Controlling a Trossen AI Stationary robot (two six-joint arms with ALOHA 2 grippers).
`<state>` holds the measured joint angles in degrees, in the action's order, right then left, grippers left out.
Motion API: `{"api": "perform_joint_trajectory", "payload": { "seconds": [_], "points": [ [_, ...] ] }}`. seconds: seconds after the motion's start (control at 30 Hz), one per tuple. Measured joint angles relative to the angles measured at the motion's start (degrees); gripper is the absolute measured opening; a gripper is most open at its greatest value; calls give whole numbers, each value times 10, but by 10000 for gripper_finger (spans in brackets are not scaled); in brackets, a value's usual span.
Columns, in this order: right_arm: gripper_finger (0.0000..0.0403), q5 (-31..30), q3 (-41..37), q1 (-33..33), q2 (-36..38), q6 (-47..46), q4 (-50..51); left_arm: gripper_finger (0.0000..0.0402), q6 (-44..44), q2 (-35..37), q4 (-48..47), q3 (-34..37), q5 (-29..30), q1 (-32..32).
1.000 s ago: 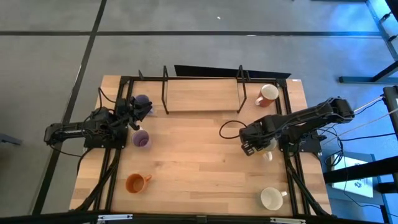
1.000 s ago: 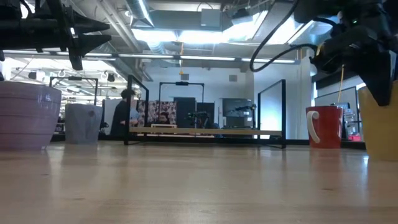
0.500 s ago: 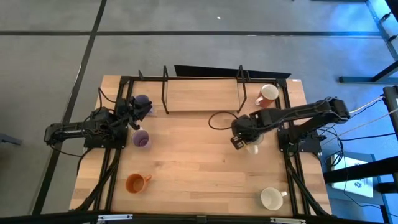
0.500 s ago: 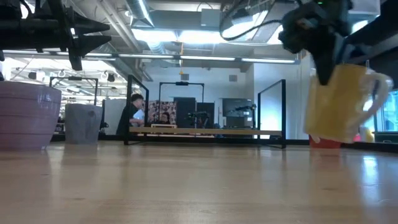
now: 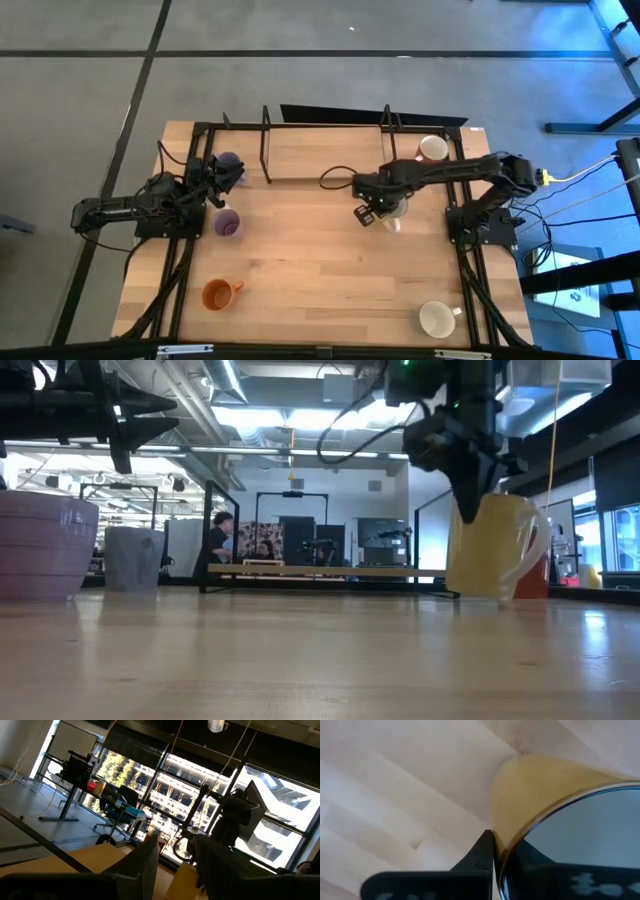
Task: Place coffee mugs
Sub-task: Put the yellow mug on the shelf
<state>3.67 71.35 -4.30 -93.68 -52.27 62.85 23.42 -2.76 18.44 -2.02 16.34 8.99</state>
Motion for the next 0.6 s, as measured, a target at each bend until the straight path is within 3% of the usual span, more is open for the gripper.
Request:
{"api": "perform_joint_trajectory", "payload": {
  "seconds": [0.27,0.6],
  "points": [
    [18,22,1,-15,-22,-2,-20,126,3,0,0,0,1,0],
    [108,35,2,-13,-21,0,-57,126,6,0,0,0,1,0]
  ]
}}
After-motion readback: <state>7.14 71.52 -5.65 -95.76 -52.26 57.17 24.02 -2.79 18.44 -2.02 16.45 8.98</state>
